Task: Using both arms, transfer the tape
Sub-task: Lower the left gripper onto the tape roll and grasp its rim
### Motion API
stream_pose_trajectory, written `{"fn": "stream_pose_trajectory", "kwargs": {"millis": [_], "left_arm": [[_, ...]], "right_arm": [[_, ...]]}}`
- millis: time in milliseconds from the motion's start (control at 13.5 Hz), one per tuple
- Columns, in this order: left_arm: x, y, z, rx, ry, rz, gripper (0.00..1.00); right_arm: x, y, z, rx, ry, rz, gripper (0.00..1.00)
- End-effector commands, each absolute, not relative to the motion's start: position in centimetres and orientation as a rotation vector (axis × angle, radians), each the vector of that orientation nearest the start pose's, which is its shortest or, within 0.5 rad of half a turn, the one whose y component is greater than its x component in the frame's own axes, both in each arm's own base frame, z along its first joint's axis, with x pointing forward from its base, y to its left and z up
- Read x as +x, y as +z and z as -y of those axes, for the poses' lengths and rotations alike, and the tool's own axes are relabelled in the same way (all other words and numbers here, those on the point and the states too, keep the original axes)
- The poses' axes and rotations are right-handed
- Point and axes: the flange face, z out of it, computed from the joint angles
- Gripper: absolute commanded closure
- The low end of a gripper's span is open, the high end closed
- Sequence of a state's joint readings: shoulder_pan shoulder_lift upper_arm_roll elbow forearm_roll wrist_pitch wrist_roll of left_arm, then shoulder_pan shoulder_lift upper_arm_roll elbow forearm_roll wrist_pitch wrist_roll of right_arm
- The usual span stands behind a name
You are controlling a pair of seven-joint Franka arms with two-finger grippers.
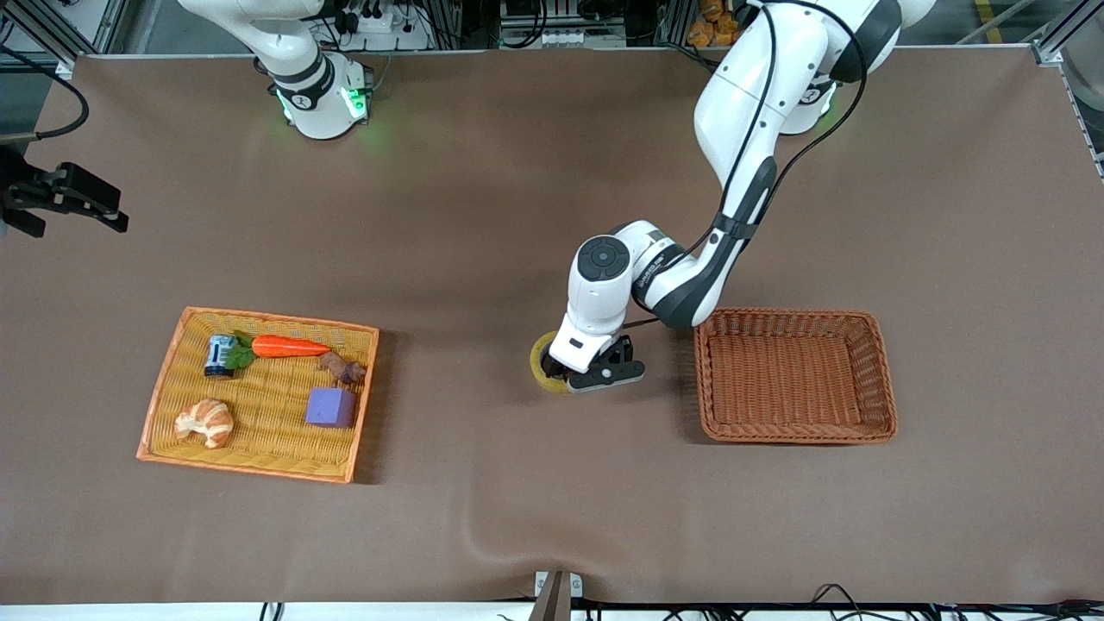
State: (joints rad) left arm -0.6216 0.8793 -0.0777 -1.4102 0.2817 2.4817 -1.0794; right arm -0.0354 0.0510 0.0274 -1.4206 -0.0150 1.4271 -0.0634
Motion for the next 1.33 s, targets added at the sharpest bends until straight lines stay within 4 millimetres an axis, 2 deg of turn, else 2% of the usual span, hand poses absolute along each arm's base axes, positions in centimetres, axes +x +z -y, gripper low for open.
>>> {"fn": "stream_pose_trajectory", "kwargs": {"millis": [0, 74, 222, 370, 444, 593, 667, 815, 1037, 1111, 1259], "left_arm": [[57.3, 18.5, 47.9, -3.145, -0.378, 0.291, 0.09], [57.2, 18.5, 48.0, -3.146, -0.378, 0.291, 0.15], [57.2, 18.6, 48.0, -3.147, -0.379, 0.291, 0.19], [56.9, 18.6, 48.4, -3.146, -0.384, 0.274, 0.34], [56.2, 18.3, 49.1, -3.147, -0.378, 0.247, 0.38], [55.7, 17.7, 49.4, -3.143, -0.368, 0.232, 0.52], [55.4, 17.5, 49.6, -3.141, -0.367, 0.221, 0.63], [55.5, 17.5, 49.5, -3.138, -0.371, 0.206, 1.0], [56.7, 19.1, 48.5, -3.137, -0.389, 0.202, 1.0], [57.4, 20.5, 47.7, -3.138, -0.408, 0.224, 1.0], [59.4, 25.8, 44.4, -3.122, -0.44, 0.279, 1.0]], "right_arm": [[54.9, 66.0, 1.7, -3.161, 0.086, 0.001, 0.0], [54.9, 66.1, 2.3, -3.157, 0.073, -0.027, 0.0], [54.8, 66.1, 2.5, -3.151, 0.082, -0.038, 0.0], [54.9, 66.1, 2.1, -3.148, 0.085, -0.03, 0.0], [54.8, 66.1, 1.9, -3.147, 0.085, -0.057, 0.0], [54.7, 66.0, 1.5, -3.145, 0.106, -0.124, 0.0], [54.6, 66.0, 1.5, -3.145, 0.111, -0.122, 0.0], [54.6, 66.0, 1.7, -3.145, 0.109, -0.108, 0.0], [54.5, 66.2, 1.7, -3.147, 0.104, -0.106, 0.0], [54.6, 66.2, 1.9, -3.147, 0.099, -0.11, 0.0], [54.6, 66.2, 1.9, -3.147, 0.092, -0.11, 0.0]]}}
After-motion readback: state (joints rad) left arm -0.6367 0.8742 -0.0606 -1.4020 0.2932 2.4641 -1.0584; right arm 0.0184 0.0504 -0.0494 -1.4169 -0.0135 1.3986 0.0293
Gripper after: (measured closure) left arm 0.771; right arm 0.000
